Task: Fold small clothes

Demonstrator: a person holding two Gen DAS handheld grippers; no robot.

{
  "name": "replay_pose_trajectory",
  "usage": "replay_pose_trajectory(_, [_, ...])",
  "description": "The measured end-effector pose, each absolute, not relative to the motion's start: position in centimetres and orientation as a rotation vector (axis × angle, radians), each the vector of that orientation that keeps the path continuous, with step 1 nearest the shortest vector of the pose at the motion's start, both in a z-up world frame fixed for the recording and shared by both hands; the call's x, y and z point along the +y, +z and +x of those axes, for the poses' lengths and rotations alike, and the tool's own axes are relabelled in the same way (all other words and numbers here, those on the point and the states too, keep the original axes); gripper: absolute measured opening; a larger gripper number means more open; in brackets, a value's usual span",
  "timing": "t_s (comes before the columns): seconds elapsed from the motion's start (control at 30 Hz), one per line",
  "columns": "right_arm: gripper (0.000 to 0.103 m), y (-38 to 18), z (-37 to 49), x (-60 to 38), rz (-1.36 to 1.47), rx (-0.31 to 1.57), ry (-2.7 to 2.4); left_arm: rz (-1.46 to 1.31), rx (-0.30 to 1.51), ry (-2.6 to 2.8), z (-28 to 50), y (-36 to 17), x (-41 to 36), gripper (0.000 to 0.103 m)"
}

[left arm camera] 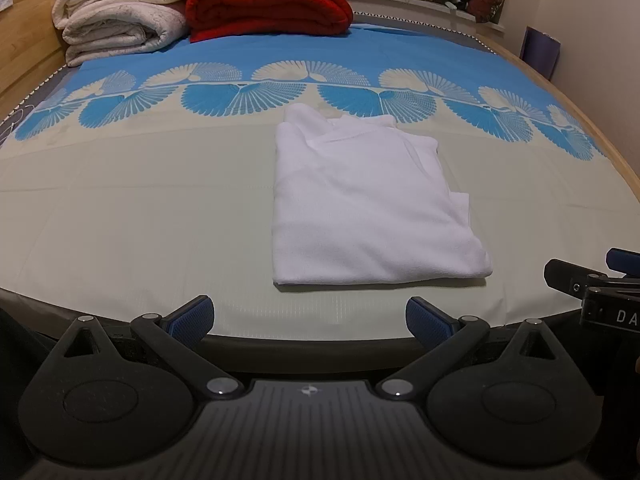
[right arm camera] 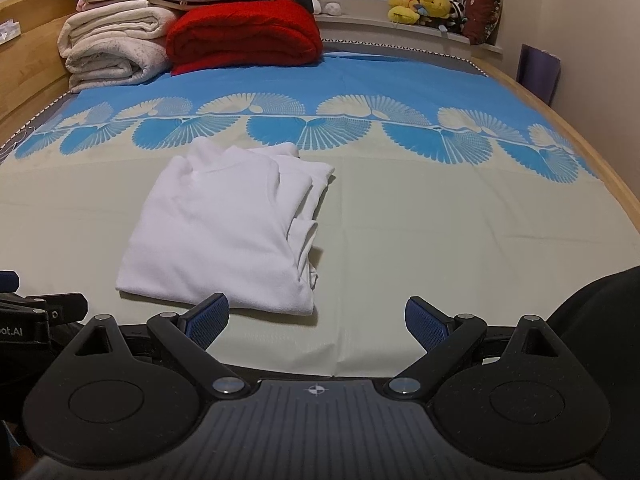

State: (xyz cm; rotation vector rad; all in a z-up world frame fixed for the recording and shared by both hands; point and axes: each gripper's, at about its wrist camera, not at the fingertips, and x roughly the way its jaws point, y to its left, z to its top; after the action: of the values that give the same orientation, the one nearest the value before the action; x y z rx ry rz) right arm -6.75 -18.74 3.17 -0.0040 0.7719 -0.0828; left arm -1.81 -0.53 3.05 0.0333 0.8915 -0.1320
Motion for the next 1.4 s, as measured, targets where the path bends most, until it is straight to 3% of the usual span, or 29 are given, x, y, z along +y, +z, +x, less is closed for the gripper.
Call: replay_pose_trajectory(1.4, [0.095,2.89,-6.74,-18.78,-0.009,0.776,-0.084,0.041,0.887,-0.157,-1.79,2.86,-0.26,0.102])
